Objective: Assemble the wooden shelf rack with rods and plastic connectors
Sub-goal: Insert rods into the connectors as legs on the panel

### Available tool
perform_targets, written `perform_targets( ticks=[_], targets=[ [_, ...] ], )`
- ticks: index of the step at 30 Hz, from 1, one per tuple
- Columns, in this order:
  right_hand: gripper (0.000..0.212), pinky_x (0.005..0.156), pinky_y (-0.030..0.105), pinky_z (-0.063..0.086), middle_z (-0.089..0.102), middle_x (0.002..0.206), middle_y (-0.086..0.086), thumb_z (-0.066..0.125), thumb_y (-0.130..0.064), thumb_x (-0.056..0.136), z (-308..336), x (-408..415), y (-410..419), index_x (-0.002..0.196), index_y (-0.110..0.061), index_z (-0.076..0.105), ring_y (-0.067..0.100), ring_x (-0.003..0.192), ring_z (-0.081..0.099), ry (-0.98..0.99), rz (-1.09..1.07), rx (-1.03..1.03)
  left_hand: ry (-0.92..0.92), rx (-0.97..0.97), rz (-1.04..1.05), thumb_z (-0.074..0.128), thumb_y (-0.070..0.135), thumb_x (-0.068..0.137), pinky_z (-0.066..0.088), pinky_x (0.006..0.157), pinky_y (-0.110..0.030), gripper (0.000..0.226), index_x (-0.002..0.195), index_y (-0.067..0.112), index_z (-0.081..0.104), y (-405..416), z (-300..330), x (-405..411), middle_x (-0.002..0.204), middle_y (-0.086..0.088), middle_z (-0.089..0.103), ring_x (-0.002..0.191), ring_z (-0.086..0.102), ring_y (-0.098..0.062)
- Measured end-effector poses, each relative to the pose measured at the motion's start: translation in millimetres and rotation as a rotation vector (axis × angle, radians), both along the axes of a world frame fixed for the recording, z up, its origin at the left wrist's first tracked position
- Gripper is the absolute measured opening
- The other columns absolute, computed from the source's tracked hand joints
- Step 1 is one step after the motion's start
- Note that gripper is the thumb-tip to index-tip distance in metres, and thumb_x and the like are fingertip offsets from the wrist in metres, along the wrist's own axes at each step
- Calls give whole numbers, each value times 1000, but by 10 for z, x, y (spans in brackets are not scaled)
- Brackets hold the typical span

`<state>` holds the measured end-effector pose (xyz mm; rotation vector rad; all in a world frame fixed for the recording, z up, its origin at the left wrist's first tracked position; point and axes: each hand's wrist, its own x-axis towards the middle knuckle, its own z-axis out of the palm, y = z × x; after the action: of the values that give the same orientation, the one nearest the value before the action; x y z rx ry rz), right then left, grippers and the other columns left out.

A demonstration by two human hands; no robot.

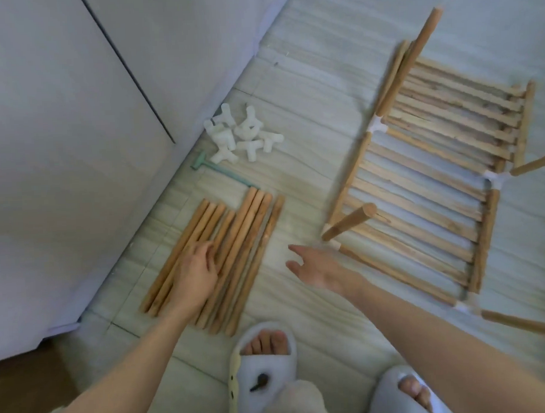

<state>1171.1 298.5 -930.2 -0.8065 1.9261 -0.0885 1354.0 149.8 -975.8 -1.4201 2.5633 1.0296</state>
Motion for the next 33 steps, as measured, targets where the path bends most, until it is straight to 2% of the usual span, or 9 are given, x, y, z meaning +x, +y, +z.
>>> perform_targets(
  ticks=[3, 6, 10, 15, 19, 26, 29, 31, 33],
  targets=[
    [59, 116, 37, 12, -6, 158, 9, 35, -30, 100, -309, 127, -173, 151, -18, 8, 29, 145, 1, 95, 65, -3, 22, -113, 0, 50, -3, 87, 37, 99, -39, 36, 122, 1, 56, -156, -100, 13, 122, -19, 52, 116, 47, -34],
    [62, 116, 40, 4, -16, 156, 12, 35, -29, 100, -482, 151, -276, 151, -17, 1, 34, 143, -12, 191, 111, 4, 14, -149, -49, 50, -2, 87, 35, 100, -40, 37, 124, 0, 54, -358, -158, -163, 124, -20, 50, 117, 45, -34],
    [66, 118, 42, 2, -23, 154, 14, 36, -27, 100, -572, 121, -290, 150, -15, -5, 35, 142, -19, 232, 163, 59, 16, -236, -145, 50, 2, 88, 34, 100, -45, 41, 129, 2, 49, -623, -157, -627, 132, -21, 45, 123, 40, -38],
    [67, 116, 38, 6, -24, 154, 8, 38, -33, 99, -541, -4, -329, 151, -19, -3, 31, 143, -17, 136, 153, 91, 49, -378, -187, 45, 1, 92, 33, 105, -43, 56, 145, 10, 27, -1049, -149, -1446, 147, -18, 28, 132, 30, -33],
    [68, 116, 38, 6, -25, 154, 7, 39, -34, 99, -489, -39, -330, 151, -17, -2, 30, 142, -19, 79, 143, 87, 17, -315, -64, 50, 5, 92, 38, 94, -38, 42, 133, 5, 41, -1317, -236, -1855, 136, -18, 35, 117, 44, -32],
    [74, 116, 39, 3, -29, 153, 6, 43, -34, 97, -505, -12, -320, 150, -19, -7, 30, 140, -24, 75, 150, 108, 75, -220, 9, 52, 4, 91, 42, 94, -33, 21, 111, 4, 58, -1311, -292, -1874, 128, -13, 41, 104, 51, -28],
    [69, 116, 39, 4, -26, 154, 5, 41, -33, 99, -434, -15, -304, 151, -18, -2, 28, 141, -22, 34, 94, 86, 267, -114, 69, 60, 13, 90, 42, 90, -25, 21, 110, 6, 60, -1109, -41, -1768, 119, -13, 49, 96, 54, -21],
    [64, 116, 38, 5, -20, 156, 4, 38, -31, 100, -335, -5, -260, 151, -17, 3, 25, 143, -17, -27, 42, 72, 440, 111, 151, 60, 14, 90, 52, 78, -24, 20, 108, 8, 60, -894, 171, -1623, 100, -9, 60, 80, 61, -14],
    [61, 116, 37, 8, -10, 158, 5, 37, -34, 100, -162, 16, -150, 151, -18, 8, 24, 145, -9, -79, 28, 82, 562, 327, 171, 56, 12, 92, 52, 62, -18, 13, 105, 8, 57, -639, 425, -1429, 83, -2, 63, 63, 63, -4]
  ],
)
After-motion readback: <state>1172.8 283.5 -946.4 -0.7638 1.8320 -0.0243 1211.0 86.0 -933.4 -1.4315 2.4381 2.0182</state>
